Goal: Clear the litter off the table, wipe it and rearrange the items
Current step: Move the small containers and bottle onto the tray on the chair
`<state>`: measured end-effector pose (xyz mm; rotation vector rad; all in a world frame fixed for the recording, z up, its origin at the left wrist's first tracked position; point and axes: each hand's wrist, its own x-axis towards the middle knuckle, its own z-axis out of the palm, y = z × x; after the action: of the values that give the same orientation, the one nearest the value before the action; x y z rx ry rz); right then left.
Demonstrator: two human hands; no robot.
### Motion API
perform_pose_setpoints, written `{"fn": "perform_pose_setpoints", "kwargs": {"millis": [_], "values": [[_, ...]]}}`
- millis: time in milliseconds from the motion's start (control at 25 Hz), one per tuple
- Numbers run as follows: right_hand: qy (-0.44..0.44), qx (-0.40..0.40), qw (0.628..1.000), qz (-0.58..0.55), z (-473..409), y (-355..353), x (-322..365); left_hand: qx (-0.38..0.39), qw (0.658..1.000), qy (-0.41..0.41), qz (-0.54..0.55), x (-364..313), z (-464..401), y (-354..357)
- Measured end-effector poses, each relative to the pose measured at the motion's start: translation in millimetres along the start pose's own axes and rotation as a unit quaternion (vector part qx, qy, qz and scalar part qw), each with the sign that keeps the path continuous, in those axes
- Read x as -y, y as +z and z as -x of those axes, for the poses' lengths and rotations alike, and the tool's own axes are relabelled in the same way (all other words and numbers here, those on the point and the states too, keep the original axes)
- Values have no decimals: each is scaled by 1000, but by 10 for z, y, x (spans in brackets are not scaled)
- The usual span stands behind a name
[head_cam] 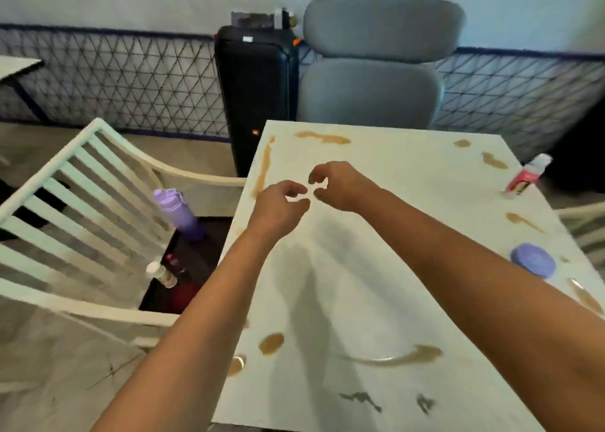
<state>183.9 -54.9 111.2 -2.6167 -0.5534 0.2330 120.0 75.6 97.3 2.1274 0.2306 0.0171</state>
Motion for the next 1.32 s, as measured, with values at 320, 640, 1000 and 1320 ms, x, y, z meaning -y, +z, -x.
{"fn": "perform_pose_setpoints", "kwargs": {"millis": [320,640,1000,1320], "values": [[175,-116,976,49,1652,-1329,-815,208,959,175,-74,-1730,553,943],[329,-174,928,-13,2913,-1679,-1032,354,892,268,-87,-2312,994,1438],[392,-225,884,-117,4317,-1570,-1974,383,879,264,-110,-2403,1002,2390],[394,-175,883,-187,4182,-1110,-3275,369,896,200,-143,-2371,1067,3532]]}}
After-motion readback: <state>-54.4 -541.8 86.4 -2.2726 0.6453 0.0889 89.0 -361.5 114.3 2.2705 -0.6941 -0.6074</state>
